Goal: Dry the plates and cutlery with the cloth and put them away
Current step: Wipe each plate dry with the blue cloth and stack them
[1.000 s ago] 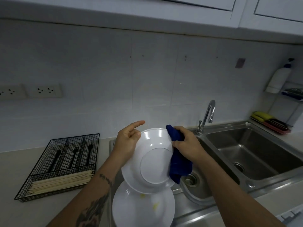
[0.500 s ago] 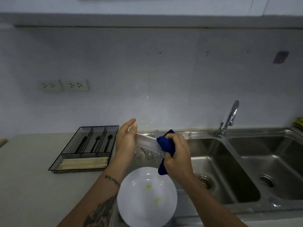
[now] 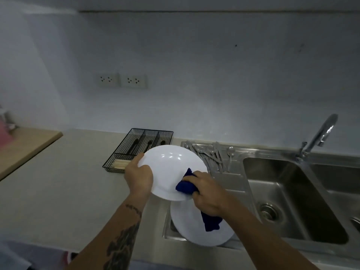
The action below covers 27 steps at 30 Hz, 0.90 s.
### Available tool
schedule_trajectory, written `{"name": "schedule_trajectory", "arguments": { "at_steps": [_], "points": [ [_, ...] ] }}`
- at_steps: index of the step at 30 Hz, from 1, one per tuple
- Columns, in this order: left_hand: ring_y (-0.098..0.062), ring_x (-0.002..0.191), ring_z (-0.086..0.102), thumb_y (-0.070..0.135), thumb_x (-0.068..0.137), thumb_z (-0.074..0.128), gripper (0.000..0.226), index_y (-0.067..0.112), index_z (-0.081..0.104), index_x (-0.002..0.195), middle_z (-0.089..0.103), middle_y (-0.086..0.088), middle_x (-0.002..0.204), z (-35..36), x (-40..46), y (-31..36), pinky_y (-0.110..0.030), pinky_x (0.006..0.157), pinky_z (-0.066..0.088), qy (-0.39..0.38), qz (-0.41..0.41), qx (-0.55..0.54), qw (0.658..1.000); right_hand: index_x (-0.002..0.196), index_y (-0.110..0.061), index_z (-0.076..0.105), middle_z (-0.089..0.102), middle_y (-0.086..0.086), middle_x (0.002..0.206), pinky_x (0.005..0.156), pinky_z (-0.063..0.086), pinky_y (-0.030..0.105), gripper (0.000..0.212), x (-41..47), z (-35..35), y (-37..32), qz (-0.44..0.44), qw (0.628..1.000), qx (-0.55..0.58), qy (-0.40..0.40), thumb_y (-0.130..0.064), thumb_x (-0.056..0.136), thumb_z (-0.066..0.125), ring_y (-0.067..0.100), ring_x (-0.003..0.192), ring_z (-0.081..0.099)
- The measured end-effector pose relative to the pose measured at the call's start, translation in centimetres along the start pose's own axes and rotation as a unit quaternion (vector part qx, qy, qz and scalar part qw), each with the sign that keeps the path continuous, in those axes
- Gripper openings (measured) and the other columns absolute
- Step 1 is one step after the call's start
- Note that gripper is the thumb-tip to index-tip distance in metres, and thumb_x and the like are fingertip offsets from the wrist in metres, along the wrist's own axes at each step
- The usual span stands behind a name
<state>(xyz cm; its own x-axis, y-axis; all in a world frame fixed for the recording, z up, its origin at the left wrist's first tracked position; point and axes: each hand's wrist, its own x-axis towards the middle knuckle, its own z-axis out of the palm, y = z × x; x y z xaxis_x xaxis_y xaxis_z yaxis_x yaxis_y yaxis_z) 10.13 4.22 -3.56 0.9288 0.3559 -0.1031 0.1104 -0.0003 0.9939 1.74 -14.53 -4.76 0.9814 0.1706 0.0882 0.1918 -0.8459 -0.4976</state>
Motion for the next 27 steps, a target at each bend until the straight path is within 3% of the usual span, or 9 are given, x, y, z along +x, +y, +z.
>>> {"name": "schedule_trajectory", "arguments": {
  "at_steps": [5, 8, 11, 14, 18, 22, 27],
  "points": [
    [-0.021, 0.104, 0.06, -0.008, 0.079, 0.037, 0.061, 0.018, 0.068, 0.124, 0.065, 0.002, 0.115, -4.1, 1.7, -1.9, -0.033, 0.089, 0.052, -0.014, 0.006, -0.001, 1.0, 0.132, -0.023, 0.045, 0.048, 0.001, 0.126, 0.107, 0.027, 0.044, 0.061, 2.1, 4.7, -3.2, 0.073, 0.987, -0.145, 0.002, -0.032, 0.073, 0.035, 0.024, 0.122, 0.037],
    [-0.019, 0.1, 0.062, -0.008, 0.082, 0.037, 0.058, 0.019, 0.069, 0.121, 0.066, 0.006, 0.109, -5.8, 3.4, -2.8, -0.029, 0.083, 0.051, -0.044, 0.019, 0.005, 0.999, 0.133, -0.027, 0.04, 0.045, -0.002, 0.131, 0.1, 0.026, 0.046, 0.059, 3.1, 7.8, -5.8, 0.08, 0.975, -0.207, -0.009, -0.035, 0.075, 0.041, 0.027, 0.122, 0.032],
    [-0.016, 0.097, 0.066, -0.007, 0.084, 0.039, 0.055, 0.02, 0.07, 0.119, 0.069, 0.005, 0.108, -7.5, 5.0, -3.5, -0.031, 0.08, 0.057, -0.071, 0.023, -0.006, 0.997, 0.133, -0.03, 0.036, 0.045, -0.003, 0.131, 0.091, 0.031, 0.04, 0.058, 3.4, 10.7, -7.7, 0.055, 0.984, -0.171, -0.007, -0.027, 0.077, 0.051, 0.026, 0.114, 0.035],
    [-0.004, 0.089, 0.064, -0.008, 0.084, 0.04, 0.054, 0.02, 0.069, 0.119, 0.069, 0.008, 0.102, -9.1, 6.1, -4.1, -0.021, 0.07, 0.054, -0.08, 0.008, -0.022, 0.996, 0.12, -0.031, 0.037, 0.048, -0.003, 0.117, 0.085, 0.034, 0.034, 0.05, 3.2, 11.7, -8.2, 0.096, 0.991, -0.094, 0.026, -0.022, 0.076, 0.058, 0.024, 0.106, 0.039],
    [-0.011, 0.092, 0.067, -0.007, 0.081, 0.04, 0.054, 0.023, 0.072, 0.114, 0.072, 0.007, 0.103, -10.5, 7.3, -5.8, -0.028, 0.074, 0.058, -0.087, -0.019, -0.031, 0.996, 0.128, -0.033, 0.043, 0.047, -0.007, 0.125, 0.09, 0.036, 0.039, 0.051, 3.2, 12.0, -8.1, 0.14, 0.978, -0.149, 0.034, -0.039, 0.078, 0.053, 0.023, 0.109, 0.039],
    [-0.011, 0.092, 0.068, -0.006, 0.084, 0.045, 0.051, 0.024, 0.072, 0.114, 0.072, 0.011, 0.101, -11.8, 7.9, -7.8, -0.025, 0.07, 0.057, -0.11, -0.018, -0.013, 0.994, 0.137, -0.035, 0.041, 0.047, -0.004, 0.126, 0.091, 0.042, 0.04, 0.057, 3.4, 12.4, -9.1, 0.149, 0.98, -0.122, -0.045, -0.032, 0.081, 0.052, 0.024, 0.109, 0.043],
    [-0.008, 0.088, 0.064, -0.004, 0.09, 0.05, 0.043, 0.016, 0.067, 0.124, 0.067, 0.006, 0.103, -13.2, 8.6, -10.0, -0.019, 0.063, 0.053, -0.09, -0.043, -0.023, 0.995, 0.134, -0.033, 0.05, 0.052, -0.002, 0.119, 0.092, 0.046, 0.036, 0.052, 3.7, 12.3, -9.4, 0.144, 0.987, -0.059, -0.025, -0.029, 0.083, 0.055, 0.022, 0.107, 0.05]
  ]
}}
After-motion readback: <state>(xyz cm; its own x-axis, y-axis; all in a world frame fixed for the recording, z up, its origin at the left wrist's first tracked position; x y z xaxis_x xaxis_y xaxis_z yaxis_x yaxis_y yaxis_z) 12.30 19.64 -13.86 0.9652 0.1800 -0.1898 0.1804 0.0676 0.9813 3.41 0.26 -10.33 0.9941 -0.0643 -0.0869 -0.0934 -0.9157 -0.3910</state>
